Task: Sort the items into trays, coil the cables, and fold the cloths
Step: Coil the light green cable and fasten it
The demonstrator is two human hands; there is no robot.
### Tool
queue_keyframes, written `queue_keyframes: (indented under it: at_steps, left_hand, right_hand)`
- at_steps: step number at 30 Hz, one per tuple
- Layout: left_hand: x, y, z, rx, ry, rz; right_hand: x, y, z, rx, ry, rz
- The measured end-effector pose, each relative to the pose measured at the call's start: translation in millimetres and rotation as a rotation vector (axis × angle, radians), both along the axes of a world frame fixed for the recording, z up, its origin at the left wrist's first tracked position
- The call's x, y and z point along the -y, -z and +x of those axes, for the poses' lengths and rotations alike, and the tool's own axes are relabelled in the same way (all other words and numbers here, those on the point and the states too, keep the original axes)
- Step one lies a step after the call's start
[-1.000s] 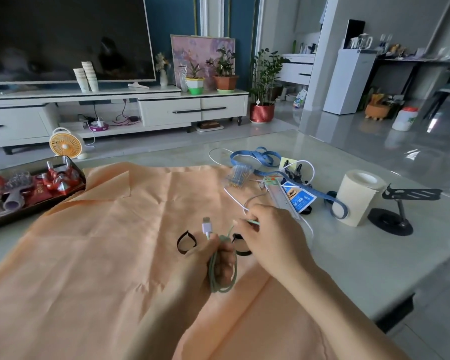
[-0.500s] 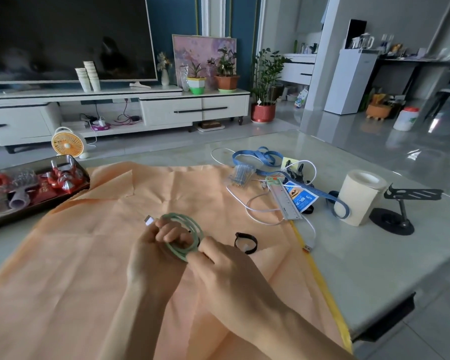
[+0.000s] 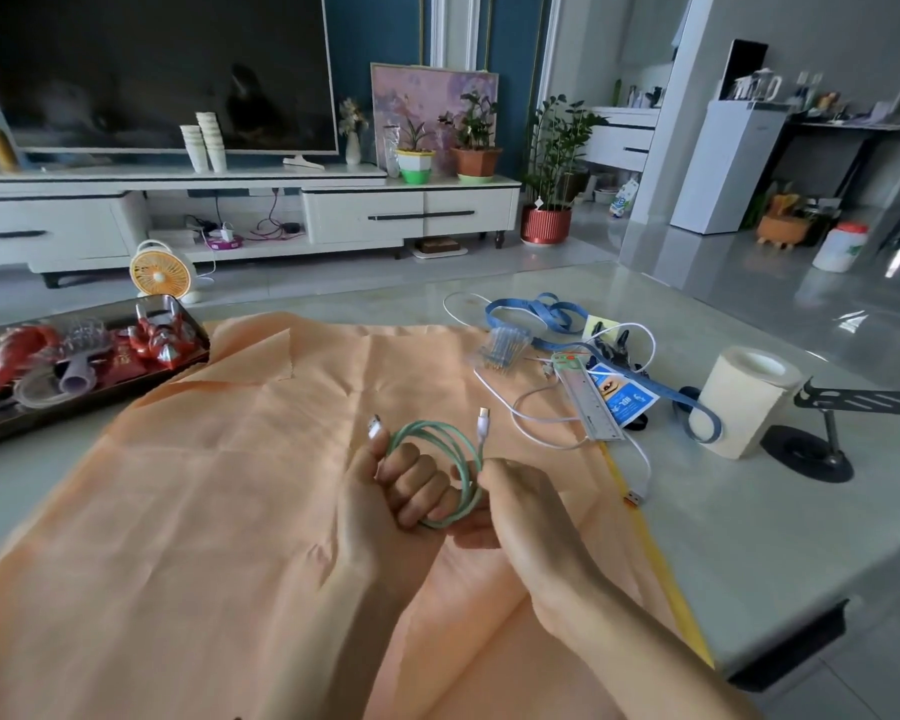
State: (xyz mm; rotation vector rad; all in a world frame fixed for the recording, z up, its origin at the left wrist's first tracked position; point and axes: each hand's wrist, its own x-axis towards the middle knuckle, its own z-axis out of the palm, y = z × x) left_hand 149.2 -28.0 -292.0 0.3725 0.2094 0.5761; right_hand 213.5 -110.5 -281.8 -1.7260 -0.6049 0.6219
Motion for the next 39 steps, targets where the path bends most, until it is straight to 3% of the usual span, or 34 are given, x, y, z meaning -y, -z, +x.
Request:
queue_keyframes:
  at_steps: [6, 10, 14, 20, 27, 33, 36, 39]
  left_hand:
    - [10, 4, 7, -0.105, 0.024, 0.016]
    - [12, 4, 13, -0.240, -0.020, 0.058]
    - [11, 10, 15, -0.474, 0.006, 0.240]
    - [-2, 8, 1, -0.480, 0.308, 0.299]
    - [7, 17, 9, -0.540, 0.190, 0.277]
    - [10, 7, 6, -0.626, 0.237, 0.332]
    - [7, 4, 5, -0.627, 0.271, 0.406]
    - [9, 7, 7, -0.721, 0.197, 0.634]
  right_hand:
    - [0, 14, -7, 0.398, 0.101, 0.038]
    - [0, 17, 4, 0.503, 0.092, 0.028]
    - [4, 13, 11, 0.594, -0.007, 0.058]
    - [18, 9, 15, 0.408, -0.086, 0.257]
    - [27, 18, 28, 0.564, -0.061, 0.268]
    - [28, 25, 31, 0.421, -0.215, 0.202]
    - [30, 23, 32, 0.444, -0.275, 0.187]
    - [31, 24, 31, 0.476, -0.279, 0.160]
